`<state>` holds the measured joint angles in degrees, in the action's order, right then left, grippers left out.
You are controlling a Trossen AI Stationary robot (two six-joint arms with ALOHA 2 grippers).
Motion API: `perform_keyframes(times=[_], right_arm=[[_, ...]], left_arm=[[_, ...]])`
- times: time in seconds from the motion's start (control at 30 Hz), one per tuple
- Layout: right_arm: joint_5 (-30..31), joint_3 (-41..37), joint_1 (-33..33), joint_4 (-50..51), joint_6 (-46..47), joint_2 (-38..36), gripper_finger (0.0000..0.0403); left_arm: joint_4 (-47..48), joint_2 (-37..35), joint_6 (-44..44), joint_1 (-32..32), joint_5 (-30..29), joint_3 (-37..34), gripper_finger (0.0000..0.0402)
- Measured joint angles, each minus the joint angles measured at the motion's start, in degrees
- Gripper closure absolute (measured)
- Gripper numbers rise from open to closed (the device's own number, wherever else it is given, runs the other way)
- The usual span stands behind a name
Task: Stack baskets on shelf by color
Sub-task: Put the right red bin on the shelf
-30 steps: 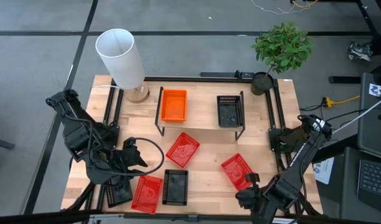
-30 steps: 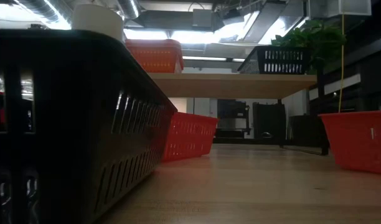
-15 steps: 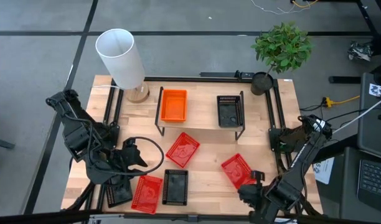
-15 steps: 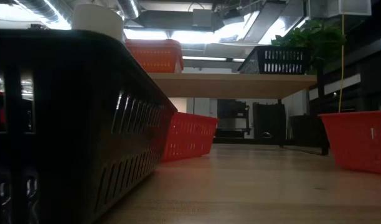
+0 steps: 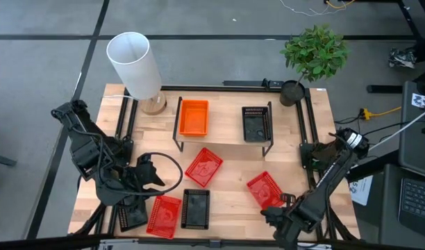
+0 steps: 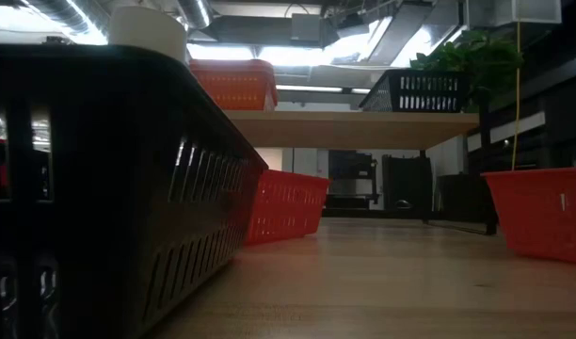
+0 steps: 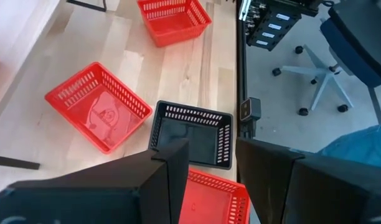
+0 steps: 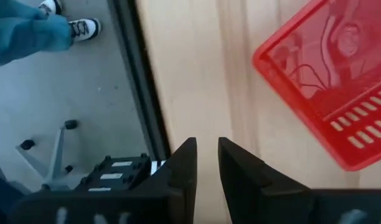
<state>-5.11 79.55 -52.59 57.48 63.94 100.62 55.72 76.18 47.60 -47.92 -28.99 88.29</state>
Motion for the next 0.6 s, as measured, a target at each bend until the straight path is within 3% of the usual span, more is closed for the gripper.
perform_keyframes(times=[0.3, 0.47, 0.6], right_arm=[[2.99, -1.21, 1.78, -3.06, -7.71, -0.02, 0.0337], [9.17, -1.21, 1.76, -5.81, -13.46, -0.02, 0.0337], [7.97, -1.19, 2.19, -5.64, -8.38, -0.02, 0.0337]], left_arm=[[0.0, -0.01, 0.02, 0.01, -0.42, -0.01, 0.0276], [0.0, -0.01, 0.02, 0.0, -0.42, -0.02, 0.0276], [0.0, 0.0, 0.02, 0.01, -0.42, -0.02, 0.0276]])
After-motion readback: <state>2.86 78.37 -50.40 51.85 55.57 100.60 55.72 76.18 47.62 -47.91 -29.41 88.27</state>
